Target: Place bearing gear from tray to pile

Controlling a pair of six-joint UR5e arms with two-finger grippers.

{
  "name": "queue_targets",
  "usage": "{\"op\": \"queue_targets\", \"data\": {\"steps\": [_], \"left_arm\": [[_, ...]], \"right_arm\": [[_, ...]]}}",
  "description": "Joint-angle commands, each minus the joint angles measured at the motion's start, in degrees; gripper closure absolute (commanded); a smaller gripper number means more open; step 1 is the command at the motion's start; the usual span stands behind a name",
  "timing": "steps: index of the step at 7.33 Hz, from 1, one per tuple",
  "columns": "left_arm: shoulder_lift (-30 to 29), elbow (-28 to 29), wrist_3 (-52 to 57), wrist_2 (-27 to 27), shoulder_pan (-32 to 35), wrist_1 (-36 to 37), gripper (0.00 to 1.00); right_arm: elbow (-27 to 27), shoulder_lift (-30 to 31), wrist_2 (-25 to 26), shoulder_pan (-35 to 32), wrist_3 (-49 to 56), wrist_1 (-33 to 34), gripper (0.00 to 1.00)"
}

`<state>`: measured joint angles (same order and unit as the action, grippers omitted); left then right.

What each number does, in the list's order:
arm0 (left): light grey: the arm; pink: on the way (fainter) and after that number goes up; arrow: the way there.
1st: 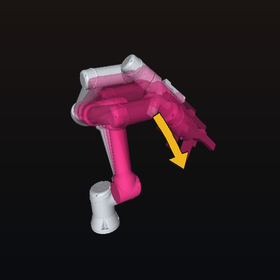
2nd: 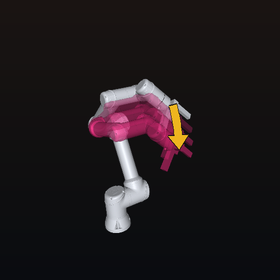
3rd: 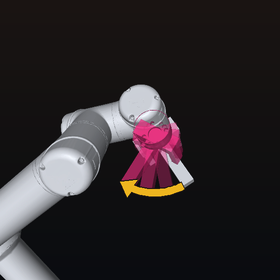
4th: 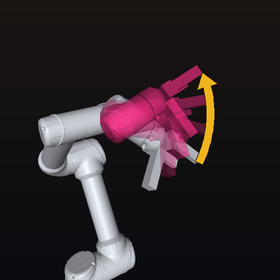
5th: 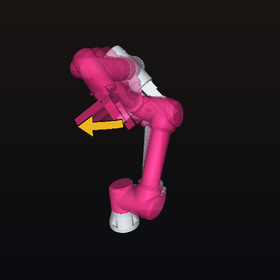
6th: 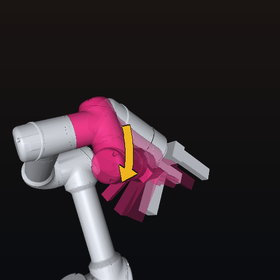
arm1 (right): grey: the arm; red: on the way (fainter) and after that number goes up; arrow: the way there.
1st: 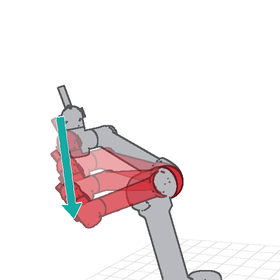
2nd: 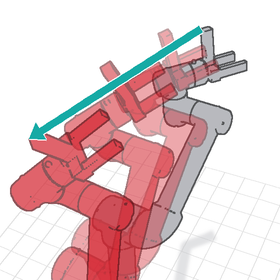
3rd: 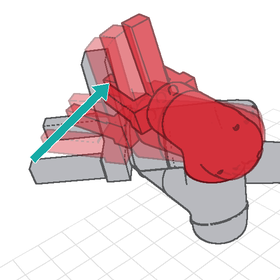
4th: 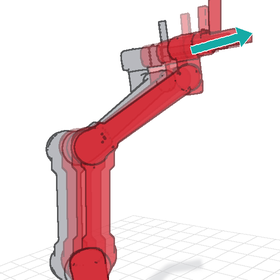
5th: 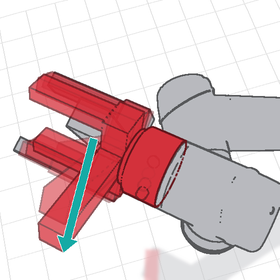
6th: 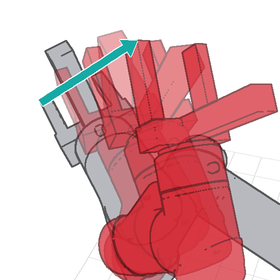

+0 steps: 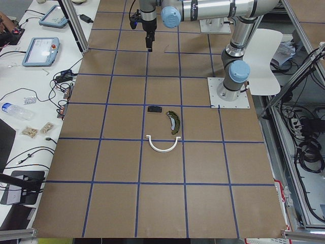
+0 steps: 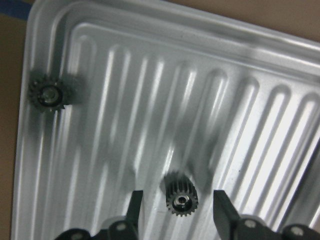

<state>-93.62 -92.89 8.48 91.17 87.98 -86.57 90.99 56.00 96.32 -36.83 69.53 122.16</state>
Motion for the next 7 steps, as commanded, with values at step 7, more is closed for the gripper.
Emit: {"op": "queue_targets", "data": {"steps": [7], "left_arm": [[-0.07, -0.01, 0.05, 0.14, 0.0, 0.09, 0.0]], "right_arm": [[-0.02, -0.72, 3.17, 0.0, -0.54, -0.16, 0.83]]}}
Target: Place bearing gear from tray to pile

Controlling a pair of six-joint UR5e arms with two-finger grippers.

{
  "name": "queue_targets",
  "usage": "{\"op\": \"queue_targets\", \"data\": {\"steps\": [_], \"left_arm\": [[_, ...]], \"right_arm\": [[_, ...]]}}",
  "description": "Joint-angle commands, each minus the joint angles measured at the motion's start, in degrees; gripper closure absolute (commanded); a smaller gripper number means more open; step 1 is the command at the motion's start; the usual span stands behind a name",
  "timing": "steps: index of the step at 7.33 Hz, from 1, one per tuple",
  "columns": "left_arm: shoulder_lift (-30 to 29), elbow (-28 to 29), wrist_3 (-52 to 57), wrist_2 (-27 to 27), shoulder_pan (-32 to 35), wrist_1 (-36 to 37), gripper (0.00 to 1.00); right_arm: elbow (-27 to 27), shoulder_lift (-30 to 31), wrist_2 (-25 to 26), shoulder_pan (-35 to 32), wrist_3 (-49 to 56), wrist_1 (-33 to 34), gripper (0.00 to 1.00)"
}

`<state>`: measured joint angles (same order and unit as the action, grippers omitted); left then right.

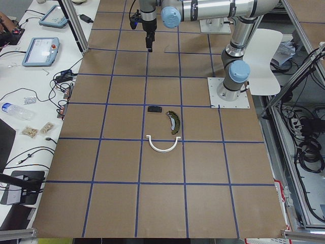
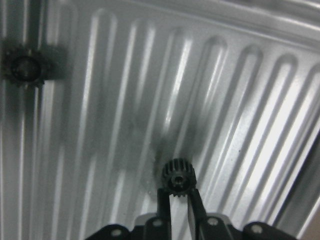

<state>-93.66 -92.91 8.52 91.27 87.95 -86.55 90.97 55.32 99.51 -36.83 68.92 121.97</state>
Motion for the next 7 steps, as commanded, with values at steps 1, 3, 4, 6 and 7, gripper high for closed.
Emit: {"op": "queue_targets", "data": {"steps": [1, 3, 4, 6, 7], "left_arm": [[0.06, 0.01, -0.09, 0.05, 0.02, -0.02, 0.0], [0.06, -0.08, 0.0, 0.14, -0.06, -0.02, 0.0], [-0.03, -0.08, 0.0, 0.05, -0.06, -0.02, 0.0], [0.06, -0.08, 0.0, 0.14, 0.02, -0.02, 0.0], [0.06, -0.08, 0.0, 0.14, -0.15, -0.02, 0.0]], "right_arm": [[0.0, 0.05, 0.07, 0.0, -0.02, 0.02, 0.88], [0.0, 0.13, 0.07, 0.0, -0.02, -0.06, 0.93], [0.0, 0.13, 0.59, 0.0, -0.1, -0.24, 0.96], [0.0, 0.13, 0.68, 0.0, -0.11, -0.24, 1.0], [0.0, 0.13, 0.6, 0.0, -0.11, -0.15, 1.0]]}}
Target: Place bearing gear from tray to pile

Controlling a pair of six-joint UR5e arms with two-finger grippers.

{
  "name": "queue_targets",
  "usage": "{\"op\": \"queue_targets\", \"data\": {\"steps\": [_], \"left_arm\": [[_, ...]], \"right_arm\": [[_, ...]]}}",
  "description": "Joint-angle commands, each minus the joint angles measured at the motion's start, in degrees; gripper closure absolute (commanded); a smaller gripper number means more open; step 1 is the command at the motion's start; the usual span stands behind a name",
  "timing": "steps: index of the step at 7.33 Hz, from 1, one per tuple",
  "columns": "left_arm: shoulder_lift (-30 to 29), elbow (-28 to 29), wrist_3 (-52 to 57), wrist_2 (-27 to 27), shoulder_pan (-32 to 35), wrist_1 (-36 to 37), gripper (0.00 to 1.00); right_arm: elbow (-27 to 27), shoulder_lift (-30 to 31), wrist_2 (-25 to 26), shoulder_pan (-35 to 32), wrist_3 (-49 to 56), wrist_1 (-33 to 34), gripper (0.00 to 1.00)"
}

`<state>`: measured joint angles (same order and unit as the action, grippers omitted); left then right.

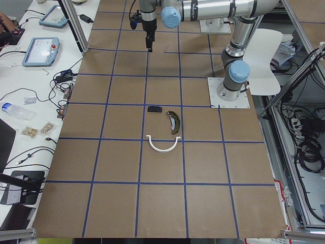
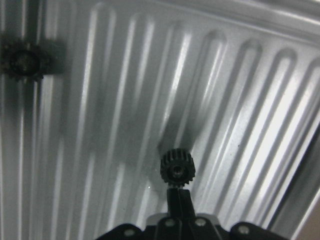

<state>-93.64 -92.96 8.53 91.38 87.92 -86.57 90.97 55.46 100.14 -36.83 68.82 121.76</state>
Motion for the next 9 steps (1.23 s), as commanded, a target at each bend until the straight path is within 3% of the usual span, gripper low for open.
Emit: {"op": "queue_targets", "data": {"steps": [1, 2, 3, 6, 9], "left_arm": [[0.04, -0.02, 0.0, 0.03, -0.12, 0.0, 0.0], [-0.05, -0.02, 0.0, 0.03, -0.12, 0.0, 0.0], [-0.05, -0.02, 0.0, 0.03, -0.03, 0.0, 0.0], [0.04, -0.02, 0.0, 0.03, -0.12, 0.0, 0.0], [0.04, -0.02, 0.09, 0.12, -0.12, -0.09, 0.0]], "right_arm": [[0.0, 0.0, 0.15, 0.0, -0.01, 0.06, 0.98], [0.0, -0.08, -0.9, 0.0, 0.25, -0.2, 0.51], [-0.09, -0.08, -2.82, 0.0, 0.17, -0.03, 0.27], [-0.09, -0.17, -6.33, 0.0, 0.08, 0.15, 0.26], [-0.18, -0.17, -5.48, 0.0, -0.01, 0.32, 0.53]]}}
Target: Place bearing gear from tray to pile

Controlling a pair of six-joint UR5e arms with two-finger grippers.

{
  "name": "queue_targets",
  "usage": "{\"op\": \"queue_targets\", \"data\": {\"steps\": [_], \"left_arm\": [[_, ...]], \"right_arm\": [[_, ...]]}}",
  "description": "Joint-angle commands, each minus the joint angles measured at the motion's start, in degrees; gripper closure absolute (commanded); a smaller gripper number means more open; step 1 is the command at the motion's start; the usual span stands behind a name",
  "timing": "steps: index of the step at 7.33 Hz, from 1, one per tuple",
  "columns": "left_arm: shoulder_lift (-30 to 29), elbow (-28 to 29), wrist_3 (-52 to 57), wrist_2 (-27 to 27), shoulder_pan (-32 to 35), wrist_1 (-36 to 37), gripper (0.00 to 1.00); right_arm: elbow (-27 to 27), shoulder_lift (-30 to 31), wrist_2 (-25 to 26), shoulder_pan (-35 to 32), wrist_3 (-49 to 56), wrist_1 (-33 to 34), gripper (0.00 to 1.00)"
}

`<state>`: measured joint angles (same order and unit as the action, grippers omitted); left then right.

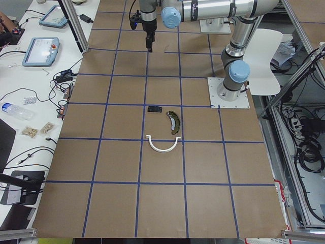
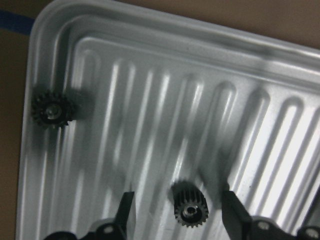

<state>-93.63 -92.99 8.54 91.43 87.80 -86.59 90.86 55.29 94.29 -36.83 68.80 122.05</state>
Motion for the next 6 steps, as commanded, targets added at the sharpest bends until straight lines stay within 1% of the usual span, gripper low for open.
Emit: {"op": "queue_targets", "data": {"steps": [1, 2, 3, 4, 5, 6], "left_arm": [[-0.06, 0.0, 0.07, 0.07, -0.09, -0.07, 0.0], [0.03, 0.0, 0.07, 0.07, -0.09, -0.07, 0.0], [-0.06, 0.0, 0.07, 0.07, -0.09, -0.07, 0.0], [-0.06, -0.09, 0.07, 0.07, 0.0, -0.07, 0.0], [0.03, -0.09, 0.07, 0.07, 0.0, -0.16, 0.0], [0.03, -0.09, 0.07, 0.07, 0.0, -0.24, 0.0]], "right_arm": [[0.02, 0.0, 1.93, 0.0, -0.07, 0.03, 0.61], [0.02, 0.08, 3.95, 0.0, -0.59, -0.05, 0.72], [0.02, 0.08, 4.49, 0.0, -0.85, 0.03, 0.81], [0.02, 0.26, 4.67, -0.17, -1.29, -0.14, 0.89], [0.02, 0.78, 4.93, -0.44, -1.47, -0.4, 0.93], [0.02, 1.66, 3.89, -0.53, -4.95, -1.28, 0.99]]}}
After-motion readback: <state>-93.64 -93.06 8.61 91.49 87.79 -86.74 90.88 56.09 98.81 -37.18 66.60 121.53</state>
